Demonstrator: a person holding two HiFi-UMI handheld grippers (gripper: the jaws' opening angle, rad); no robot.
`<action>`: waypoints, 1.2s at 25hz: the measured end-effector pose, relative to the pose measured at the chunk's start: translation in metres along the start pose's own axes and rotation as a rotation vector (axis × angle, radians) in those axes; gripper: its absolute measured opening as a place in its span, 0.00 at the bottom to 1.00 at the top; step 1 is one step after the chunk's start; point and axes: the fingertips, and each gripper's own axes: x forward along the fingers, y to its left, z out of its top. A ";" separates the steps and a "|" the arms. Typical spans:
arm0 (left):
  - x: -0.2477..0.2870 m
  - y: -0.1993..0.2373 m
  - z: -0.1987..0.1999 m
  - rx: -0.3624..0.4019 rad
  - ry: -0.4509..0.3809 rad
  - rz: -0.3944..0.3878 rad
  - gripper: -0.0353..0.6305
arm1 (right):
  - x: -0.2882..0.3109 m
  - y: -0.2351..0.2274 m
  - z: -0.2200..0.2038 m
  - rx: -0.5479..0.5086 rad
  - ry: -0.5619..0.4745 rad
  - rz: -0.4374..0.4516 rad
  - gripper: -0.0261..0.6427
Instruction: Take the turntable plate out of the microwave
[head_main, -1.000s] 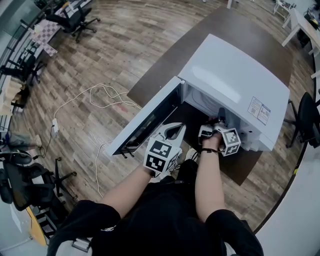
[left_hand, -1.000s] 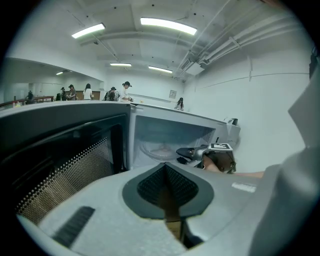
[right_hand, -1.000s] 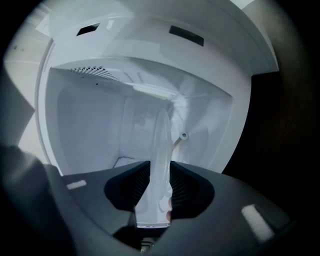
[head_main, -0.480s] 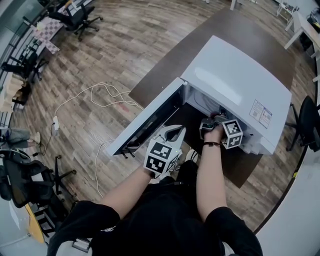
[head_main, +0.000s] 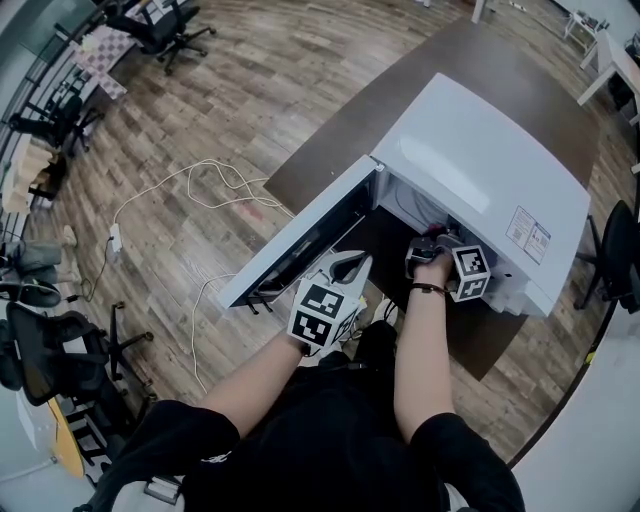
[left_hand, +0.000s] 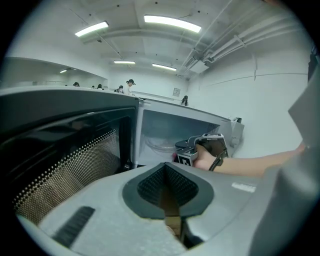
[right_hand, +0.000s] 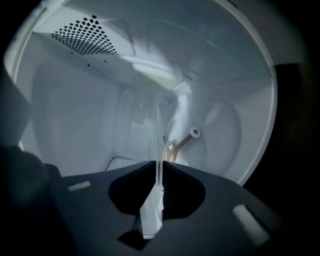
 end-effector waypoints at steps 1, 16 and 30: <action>-0.001 0.000 0.000 0.000 -0.001 0.000 0.07 | -0.001 0.000 0.000 -0.005 0.003 0.015 0.11; -0.009 -0.008 -0.004 0.026 -0.007 0.001 0.07 | -0.018 -0.004 -0.003 0.106 0.038 0.161 0.10; -0.029 -0.012 0.000 0.041 -0.044 -0.006 0.07 | -0.044 0.041 -0.013 0.085 0.084 0.289 0.10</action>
